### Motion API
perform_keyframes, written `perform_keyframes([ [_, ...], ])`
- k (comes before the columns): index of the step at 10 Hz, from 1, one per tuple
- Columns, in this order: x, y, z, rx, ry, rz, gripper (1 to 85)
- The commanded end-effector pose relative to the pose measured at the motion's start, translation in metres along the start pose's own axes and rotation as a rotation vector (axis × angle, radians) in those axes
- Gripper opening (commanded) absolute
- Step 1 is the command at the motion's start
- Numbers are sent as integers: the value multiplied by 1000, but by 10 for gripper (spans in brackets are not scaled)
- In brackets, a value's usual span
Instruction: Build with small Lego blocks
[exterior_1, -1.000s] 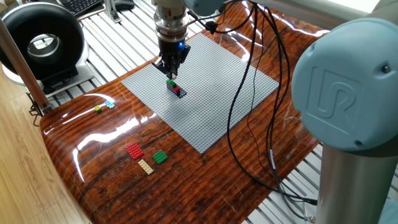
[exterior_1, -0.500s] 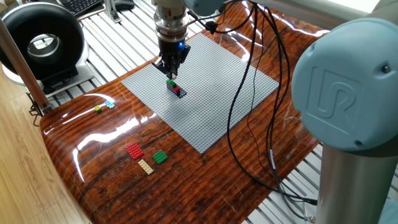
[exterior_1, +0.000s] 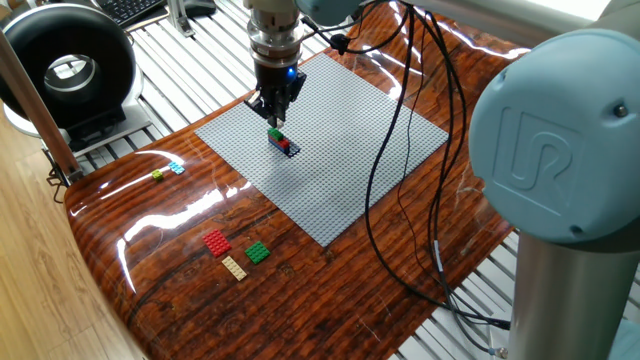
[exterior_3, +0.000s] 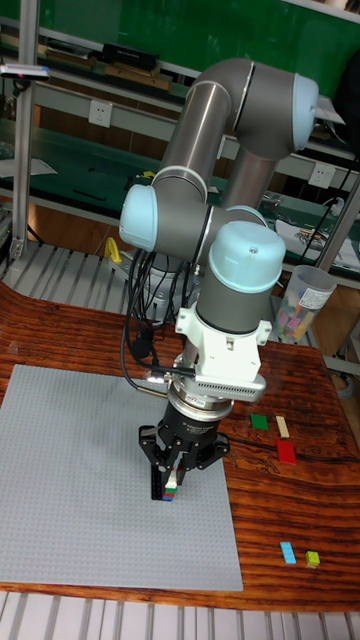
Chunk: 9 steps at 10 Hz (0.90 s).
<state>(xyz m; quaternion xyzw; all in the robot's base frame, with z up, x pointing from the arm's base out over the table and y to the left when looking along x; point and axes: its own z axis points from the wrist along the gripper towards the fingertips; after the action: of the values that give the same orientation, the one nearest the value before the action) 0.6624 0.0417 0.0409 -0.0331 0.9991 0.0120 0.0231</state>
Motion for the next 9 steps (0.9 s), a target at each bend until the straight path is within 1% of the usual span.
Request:
perform_keyframes([
  [1,0,4,-2,-11,0,5,13],
  [5,-2,2,0,-7,-5,-2,13],
  [9,-3,1,1,-12,-5,-4,13],
])
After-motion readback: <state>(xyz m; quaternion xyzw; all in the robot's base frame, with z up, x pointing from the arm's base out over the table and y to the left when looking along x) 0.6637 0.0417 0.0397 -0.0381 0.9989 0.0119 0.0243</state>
